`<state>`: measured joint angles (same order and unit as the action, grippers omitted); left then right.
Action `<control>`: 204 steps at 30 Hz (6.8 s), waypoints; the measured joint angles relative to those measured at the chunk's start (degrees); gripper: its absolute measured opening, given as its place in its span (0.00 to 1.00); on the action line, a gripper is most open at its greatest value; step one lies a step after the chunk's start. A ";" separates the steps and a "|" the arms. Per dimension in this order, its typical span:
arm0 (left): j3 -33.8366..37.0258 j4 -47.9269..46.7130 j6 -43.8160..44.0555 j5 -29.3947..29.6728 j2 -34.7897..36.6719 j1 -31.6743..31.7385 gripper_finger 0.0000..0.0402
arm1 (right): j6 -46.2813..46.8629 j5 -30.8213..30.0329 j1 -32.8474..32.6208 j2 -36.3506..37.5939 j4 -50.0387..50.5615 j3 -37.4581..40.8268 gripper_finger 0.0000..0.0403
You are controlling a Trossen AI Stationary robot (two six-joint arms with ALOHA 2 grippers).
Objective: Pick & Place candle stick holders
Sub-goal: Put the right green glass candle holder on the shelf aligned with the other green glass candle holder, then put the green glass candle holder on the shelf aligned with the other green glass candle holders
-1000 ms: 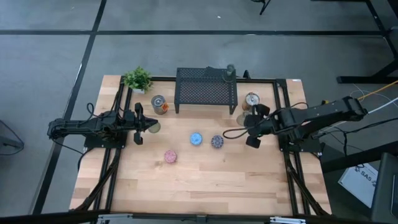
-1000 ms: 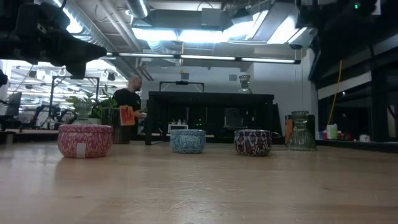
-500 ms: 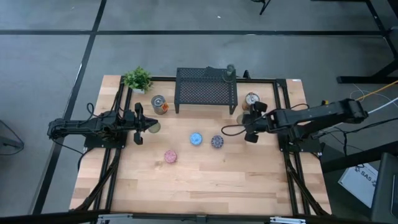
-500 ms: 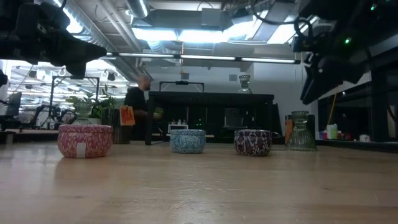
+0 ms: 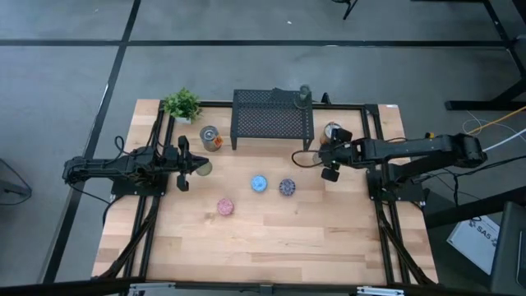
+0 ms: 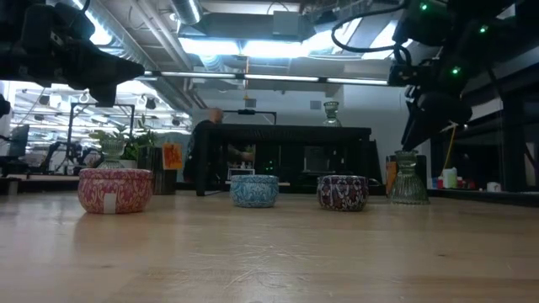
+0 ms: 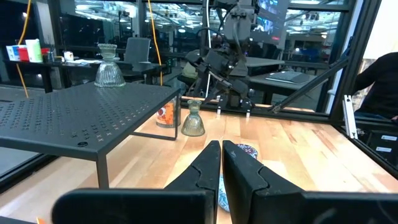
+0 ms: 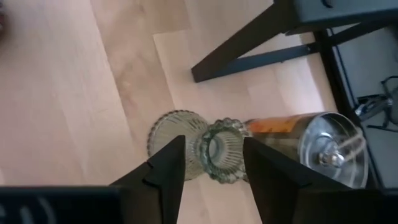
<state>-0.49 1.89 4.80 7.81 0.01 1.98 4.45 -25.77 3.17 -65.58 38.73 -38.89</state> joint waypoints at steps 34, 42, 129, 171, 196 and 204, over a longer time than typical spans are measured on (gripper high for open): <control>0.00 0.00 0.00 0.02 0.00 0.00 0.03 | -2.13 5.54 4.03 -5.18 0.65 -0.26 0.10; 0.00 0.00 0.00 0.02 0.00 0.00 0.03 | 0.69 8.01 4.03 -5.55 9.25 -5.43 0.09; 0.02 0.00 0.00 0.00 0.00 0.02 0.03 | -31.53 9.28 23.94 -18.31 19.91 -50.41 0.09; 0.00 0.00 0.00 0.02 0.00 0.01 0.03 | -29.99 17.00 27.20 -30.51 25.05 -56.04 0.09; 0.01 0.00 0.01 0.02 0.00 0.00 0.03 | -30.86 19.73 26.85 -30.53 23.99 -56.02 0.26; 0.02 0.00 0.00 0.02 0.00 0.02 0.03 | -30.84 19.92 25.13 -30.58 24.91 -61.09 0.31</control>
<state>-0.47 1.89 4.80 7.84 0.01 2.00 -26.39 -5.85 28.30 -96.16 63.64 -99.99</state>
